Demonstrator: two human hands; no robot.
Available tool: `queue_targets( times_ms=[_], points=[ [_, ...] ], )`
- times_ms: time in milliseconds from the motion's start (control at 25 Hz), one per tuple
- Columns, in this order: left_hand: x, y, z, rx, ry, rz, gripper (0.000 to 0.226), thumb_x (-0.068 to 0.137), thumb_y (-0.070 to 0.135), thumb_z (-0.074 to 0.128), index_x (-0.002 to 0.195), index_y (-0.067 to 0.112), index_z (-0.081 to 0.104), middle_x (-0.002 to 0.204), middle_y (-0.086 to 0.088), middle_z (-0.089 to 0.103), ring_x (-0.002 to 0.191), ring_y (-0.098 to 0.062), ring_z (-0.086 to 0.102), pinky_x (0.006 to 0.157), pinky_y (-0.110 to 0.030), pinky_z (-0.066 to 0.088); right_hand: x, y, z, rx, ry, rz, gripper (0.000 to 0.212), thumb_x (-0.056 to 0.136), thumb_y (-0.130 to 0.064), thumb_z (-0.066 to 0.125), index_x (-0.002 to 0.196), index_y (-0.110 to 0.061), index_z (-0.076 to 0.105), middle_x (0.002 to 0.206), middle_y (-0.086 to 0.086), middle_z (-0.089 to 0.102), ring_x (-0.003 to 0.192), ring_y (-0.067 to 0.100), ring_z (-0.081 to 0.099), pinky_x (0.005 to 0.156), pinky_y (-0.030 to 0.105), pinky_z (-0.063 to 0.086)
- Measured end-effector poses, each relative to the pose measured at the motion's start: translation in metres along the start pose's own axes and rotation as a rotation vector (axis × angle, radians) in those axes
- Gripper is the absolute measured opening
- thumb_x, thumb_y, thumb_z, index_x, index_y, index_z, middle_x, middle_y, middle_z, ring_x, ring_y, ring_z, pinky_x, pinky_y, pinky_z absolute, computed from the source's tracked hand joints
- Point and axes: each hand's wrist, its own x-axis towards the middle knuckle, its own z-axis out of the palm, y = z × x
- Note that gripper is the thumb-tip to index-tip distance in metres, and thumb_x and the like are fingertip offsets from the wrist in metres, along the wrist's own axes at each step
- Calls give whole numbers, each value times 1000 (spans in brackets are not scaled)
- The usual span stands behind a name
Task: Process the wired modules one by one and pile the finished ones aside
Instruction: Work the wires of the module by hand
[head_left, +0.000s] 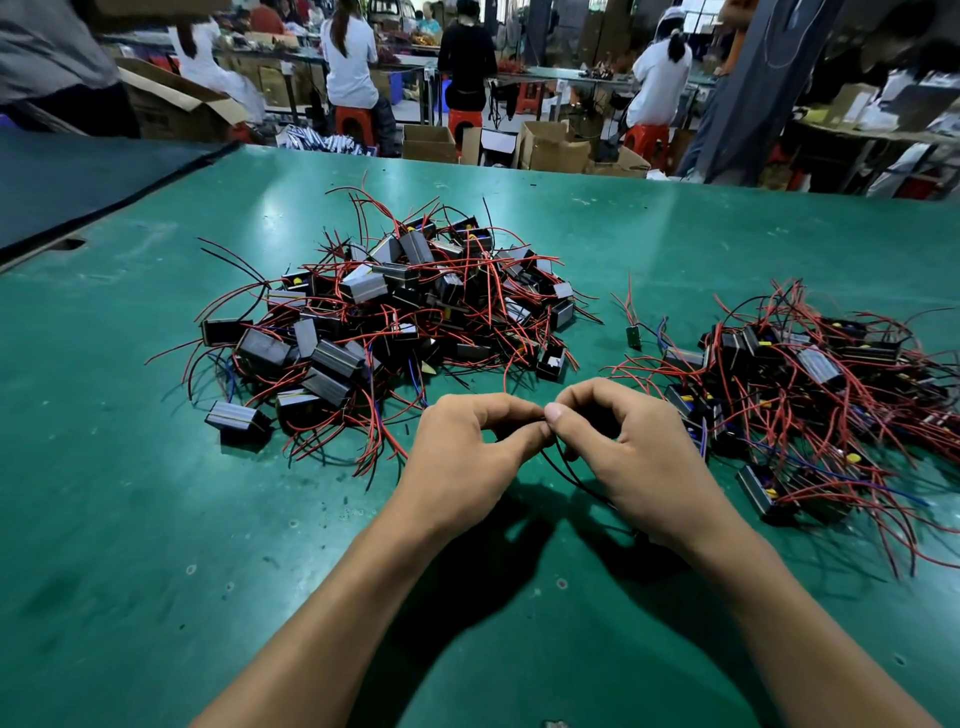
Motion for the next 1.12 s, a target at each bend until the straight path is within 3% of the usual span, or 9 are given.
queue_targets(
  times_ms=[240,440,600,720,920,1120],
  points=[
    [-4,0,2,161,110,107,7,81,24,79,87,27,80,75,9,71,76,-4,63,73,-22,49,1,2,2,-20,54,75,20,88,-23,72,69,-16,69,49,-13,52,46,1,41,49,14,33],
    [-7,1,3,239,117,161,12,80,22,80,90,29,80,72,16,65,77,-5,60,76,-23,48,6,11,3,74,-31,282,24,87,-30,67,72,-11,67,52,-8,49,51,10,40,54,29,34],
    [-4,1,-4,186,62,124,8,80,26,80,87,28,80,75,11,68,80,-4,60,74,-20,46,3,8,-11,106,-146,39,4,89,-25,73,91,-26,71,74,-7,66,62,12,57,63,37,49],
    [-2,2,-9,189,26,83,9,79,31,79,89,30,79,80,9,67,81,-2,59,74,-18,45,4,11,-19,16,-197,-117,20,85,-20,78,100,-33,75,87,-12,71,68,8,64,67,24,52],
    [-1,4,-12,188,-7,92,9,80,29,79,88,27,81,76,14,67,81,1,58,75,-16,44,4,14,-20,-24,-143,-187,14,82,-18,79,94,-26,79,76,-5,72,62,12,65,63,23,49],
    [-2,1,-14,197,-36,106,8,81,29,79,88,29,80,78,12,68,84,0,58,77,-15,44,5,9,-22,-126,-121,-229,6,82,-16,80,86,-20,78,72,-16,69,63,7,62,62,12,41]
  ],
)
